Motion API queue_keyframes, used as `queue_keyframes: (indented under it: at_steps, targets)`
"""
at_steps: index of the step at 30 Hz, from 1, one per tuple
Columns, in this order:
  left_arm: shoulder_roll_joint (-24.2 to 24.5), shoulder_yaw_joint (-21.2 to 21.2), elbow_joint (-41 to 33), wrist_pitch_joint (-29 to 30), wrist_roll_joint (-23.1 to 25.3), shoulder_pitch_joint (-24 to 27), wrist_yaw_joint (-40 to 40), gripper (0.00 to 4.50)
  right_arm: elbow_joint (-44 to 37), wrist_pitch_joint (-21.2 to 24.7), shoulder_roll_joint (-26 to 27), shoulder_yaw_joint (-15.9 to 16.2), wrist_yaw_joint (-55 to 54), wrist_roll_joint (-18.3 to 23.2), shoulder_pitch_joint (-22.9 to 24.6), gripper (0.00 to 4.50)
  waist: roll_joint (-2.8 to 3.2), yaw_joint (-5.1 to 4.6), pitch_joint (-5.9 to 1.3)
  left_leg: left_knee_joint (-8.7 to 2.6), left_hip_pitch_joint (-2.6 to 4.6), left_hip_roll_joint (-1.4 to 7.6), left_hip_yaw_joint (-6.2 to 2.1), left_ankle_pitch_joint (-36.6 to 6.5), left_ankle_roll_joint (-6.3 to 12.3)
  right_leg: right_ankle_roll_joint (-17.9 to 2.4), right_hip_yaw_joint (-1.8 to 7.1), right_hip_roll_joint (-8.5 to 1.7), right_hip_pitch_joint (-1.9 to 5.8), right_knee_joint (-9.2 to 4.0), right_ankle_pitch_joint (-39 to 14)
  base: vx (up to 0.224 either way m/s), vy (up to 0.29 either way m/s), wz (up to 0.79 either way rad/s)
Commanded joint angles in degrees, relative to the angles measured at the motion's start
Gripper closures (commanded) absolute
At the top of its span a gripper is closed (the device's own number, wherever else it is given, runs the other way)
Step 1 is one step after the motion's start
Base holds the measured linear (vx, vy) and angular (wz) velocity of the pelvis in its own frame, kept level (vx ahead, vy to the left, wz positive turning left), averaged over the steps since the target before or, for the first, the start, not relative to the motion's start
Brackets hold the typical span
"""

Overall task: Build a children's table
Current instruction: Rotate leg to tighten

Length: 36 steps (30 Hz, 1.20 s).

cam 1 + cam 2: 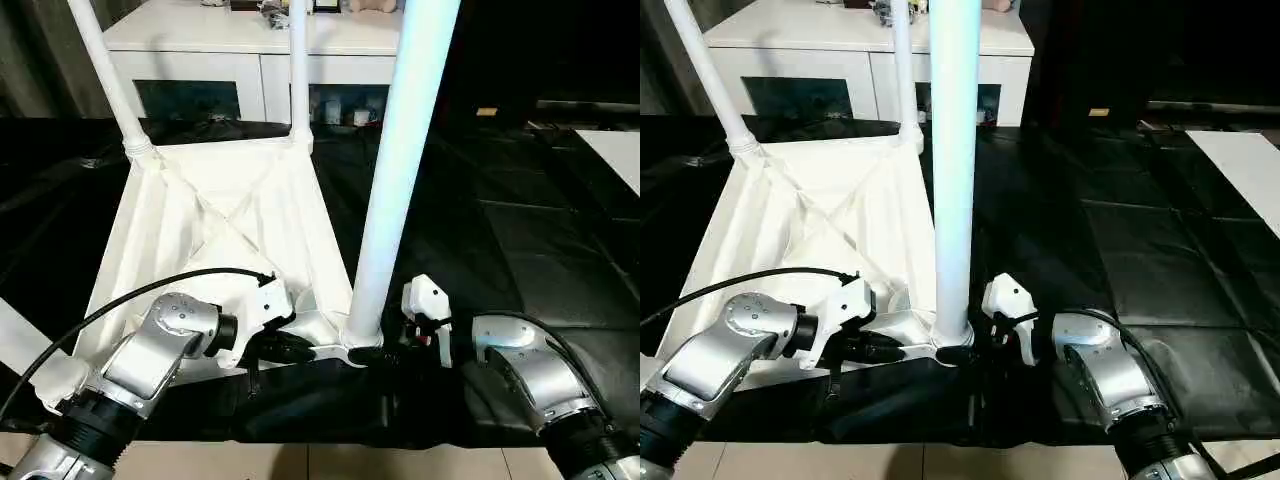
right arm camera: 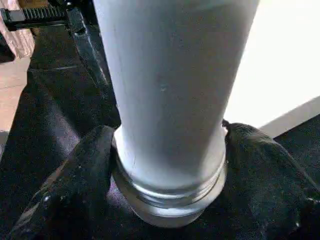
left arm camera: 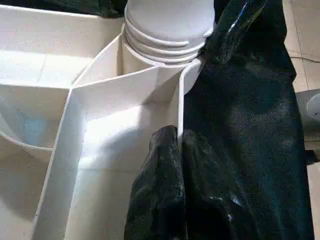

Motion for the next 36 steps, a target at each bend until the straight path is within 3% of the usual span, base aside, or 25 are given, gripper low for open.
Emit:
queue_keyframes:
  at_steps: [1, 12, 16, 20, 26, 29, 31, 32, 33, 35, 36]
  targets:
    - [-0.1, -2.6, 1.1, 0.9, 0.9, 0.7, -0.9, 4.5, 0.3, 0.6, 0.0, 0.1, 0.1, 0.1, -0.1, 0.76, -0.18, -0.23, -2.9, -4.57, 0.93, 3.06, -1.39, -11.1, 2.84, -12.6, 1.08, -2.3, 2.09, -2.65, -8.1, 0.0, 0.0, 0.0]
    - [-0.1, -2.6, 1.0, 1.0, 0.8, 0.9, -1.1, 4.5, 0.2, -0.4, 0.7, -0.6, 0.2, 0.9, 0.5, 1.69, -0.15, -0.27, -2.85, -4.65, 0.94, 3.11, -1.41, -11.8, 2.54, -12.5, 1.09, -2.3, 2.02, -2.72, -8.9, 0.0, 0.0, 0.0]
    - [0.0, -2.7, 1.0, 1.0, 0.8, 1.0, -1.1, 4.5, -0.2, -0.4, 1.2, -0.9, -0.3, 1.4, 1.4, 1.74, -0.08, -0.32, -2.9, -4.62, 0.93, 3.06, -1.41, -11.6, 2.5, -12.6, 1.08, -2.26, 2.06, -2.66, -8.1, 0.0, 0.0, 0.0]
    - [-1.1, -2.5, 2.2, 1.1, 1.5, 0.8, 0.8, 4.5, 2.3, -3.1, 4.1, -3.5, -7.4, 0.4, 1.2, 1.76, 0.05, -0.48, -2.78, -4.76, 0.89, 3.05, -1.41, -13.0, 1.88, -12.4, 1.11, -2.33, 1.91, -2.9, -9.7, 0.0, 0.0, 0.0]
    - [-5.9, -0.5, 8.7, 0.9, 4.3, -1.3, 10.4, 4.5, 6.7, -2.0, 9.9, -6.7, -20.8, -1.4, 0.8, 1.77, -0.06, -1.77, -2.02, -5.54, 1.29, 2.86, -1.95, -22.3, -1.68, -8.3, 1.13, -2.47, 1.27, -4.34, -24.6, 0.0, 0.0, 0.0]
    - [-11.2, 1.8, 15.6, 0.7, 6.6, -4.7, 20.6, 4.5, 7.9, -1.8, 14.9, -6.2, -33.2, -6.2, 1.4, 1.78, -0.23, -2.33, -1.76, -5.65, 1.7, 2.6, -2.36, -26.0, -2.72, -4.7, 0.93, -2.51, 0.61, -5.49, -33.0, -0.017, 0.001, -0.01]
    - [-13.6, 2.5, 18.7, 0.2, 8.0, -6.6, 25.4, 4.5, 9.6, -0.4, 17.1, -5.3, -40.8, -10.1, 0.9, 1.78, -0.12, -2.28, -1.71, -5.71, 1.96, 2.43, -2.55, -26.9, -3.11, -3.5, 0.76, -2.56, 0.38, -5.92, -35.4, -0.061, 0.005, -0.03]
    - [-14.5, 2.7, 19.8, -0.1, 8.5, -7.3, 27.2, 4.5, 10.6, 0.1, 18.1, -5.4, -43.8, -10.9, 0.6, 1.78, -0.14, -2.84, -1.51, -5.73, 2.27, 2.25, -3.02, -30.0, -3.23, -1.7, -0.01, -2.45, 0.34, -6.61, -39.2, -0.07, 0.021, -0.06]
    - [-14.5, 2.7, 19.8, -0.1, 8.5, -7.3, 27.2, 4.5, 10.6, 0.1, 18.1, -5.4, -43.8, -10.9, 0.6, 1.78, -0.14, -2.84, -1.51, -5.73, 2.27, 2.25, -3.02, -30.0, -3.23, -1.7, -0.01, -2.45, 0.34, -6.61, -39.2, -0.07, 0.021, -0.06]
    - [-16.7, 2.4, 23.0, -2.3, 10.4, -9.3, 32.0, 4.5, 11.9, 0.6, 20.1, -4.5, -47.6, -12.6, -0.5, 1.78, 0.32, -3.15, -1.32, -5.97, 2.77, 2.31, -3.39, -34.2, -3.38, -1.3, -0.53, -2.25, -0.13, -7.12, -39.3, -0.053, 0.025, -0.02]
    - [-17.5, 2.0, 24.2, -3.7, 11.2, -10.1, 33.6, 4.5, 12.2, 0.3, 20.4, -3.4, -48.5, -14.2, -1.0, 1.78, 0.93, -3.43, -1.06, -6.22, 3.22, 2.36, -3.59, -36.9, -3.6, -1.3, -1.17, -2.01, -0.2, -7.62, -38.9, -0.054, 0.024, 0.0]
